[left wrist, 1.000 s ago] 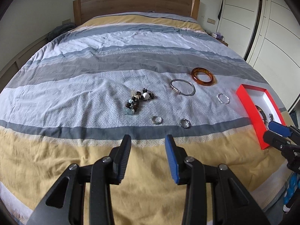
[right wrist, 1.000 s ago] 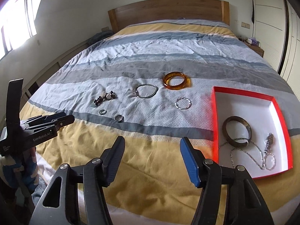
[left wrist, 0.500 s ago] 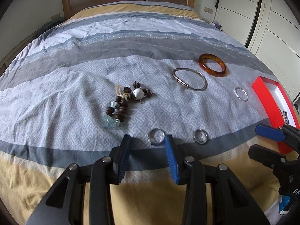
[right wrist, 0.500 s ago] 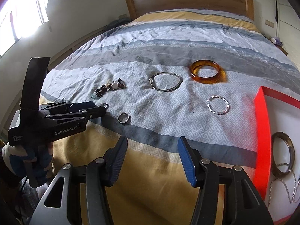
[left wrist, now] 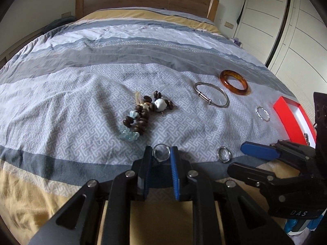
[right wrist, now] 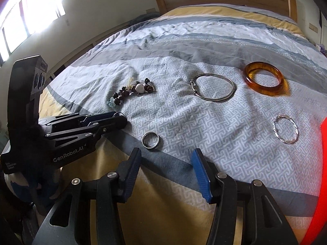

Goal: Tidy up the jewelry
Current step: 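Grasp a silver ring with the left tool while the right grasps another silver ring, then lower both rings into the red box and open both tools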

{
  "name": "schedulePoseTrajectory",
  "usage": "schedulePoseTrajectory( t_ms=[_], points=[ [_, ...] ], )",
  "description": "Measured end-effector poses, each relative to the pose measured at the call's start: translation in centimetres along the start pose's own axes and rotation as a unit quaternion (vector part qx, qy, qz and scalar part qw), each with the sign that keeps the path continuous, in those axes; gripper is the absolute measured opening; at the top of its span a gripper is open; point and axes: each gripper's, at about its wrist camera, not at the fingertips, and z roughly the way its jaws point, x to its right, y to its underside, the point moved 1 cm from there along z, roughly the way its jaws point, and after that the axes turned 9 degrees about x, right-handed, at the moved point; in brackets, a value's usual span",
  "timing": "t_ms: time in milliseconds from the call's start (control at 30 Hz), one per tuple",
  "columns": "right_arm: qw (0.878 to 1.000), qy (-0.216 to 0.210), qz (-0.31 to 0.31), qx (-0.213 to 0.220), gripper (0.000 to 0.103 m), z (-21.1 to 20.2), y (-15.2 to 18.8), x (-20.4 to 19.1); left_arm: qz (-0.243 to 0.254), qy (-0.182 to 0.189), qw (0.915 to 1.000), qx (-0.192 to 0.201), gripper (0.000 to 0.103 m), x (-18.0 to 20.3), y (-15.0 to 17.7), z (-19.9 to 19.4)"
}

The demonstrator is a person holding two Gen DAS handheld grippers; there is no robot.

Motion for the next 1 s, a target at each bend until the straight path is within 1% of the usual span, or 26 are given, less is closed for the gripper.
schedulePoseTrajectory(
  t_ms=[67,100,133,200,233,267,433,700,833,1000],
  points=[
    [1.0,-0.005,-0.006,0.0,0.047,0.6,-0.2,-0.2,-0.014,0.001,0.9999,0.007,0.016,-0.5,0.1,-0.2],
    [1.0,-0.009,-0.008,0.0,0.042,0.9,-0.4,-0.3,-0.018,0.001,0.9998,0.009,0.016,-0.6,0.2,-0.3],
    [1.0,-0.011,-0.01,0.0,0.039,1.3,-0.5,-0.5,-0.02,0.001,0.9997,0.011,0.016,-0.7,0.2,-0.3],
    [1.0,-0.013,-0.017,-0.001,0.029,1.8,-0.6,-0.7,-0.023,0.002,0.9996,0.014,0.016,-0.9,0.3,-0.4],
    [1.0,-0.014,-0.02,-0.001,0.027,2.0,-0.6,-0.8,-0.024,0.003,0.9996,0.015,0.016,-0.9,0.4,-0.4],
    [1.0,-0.015,-0.023,-0.001,0.021,2.2,-0.6,-1.0,-0.026,0.003,0.9995,0.015,0.016,-0.9,0.4,-0.4],
    [0.999,-0.014,-0.028,0.008,0.02,2.2,-0.6,-1.2,-0.023,0.001,0.9996,0.018,0.016,-0.8,0.3,-0.5],
    [0.999,-0.011,-0.008,0.029,0.02,0.0,-1.0,-0.8,-0.009,-0.009,0.9997,0.019,0.016,0.3,-0.2,-1.9],
    [0.999,-0.002,0.01,0.046,0.02,-2.8,-1.2,0.1,0.003,0.002,0.9998,0.019,0.016,2.4,-0.6,-3.4],
    [0.997,0.029,0.031,0.071,0.02,-8.1,-0.9,2.3,0.022,0.032,0.999,0.022,0.016,6.7,-1.4,-5.0]
  ],
)
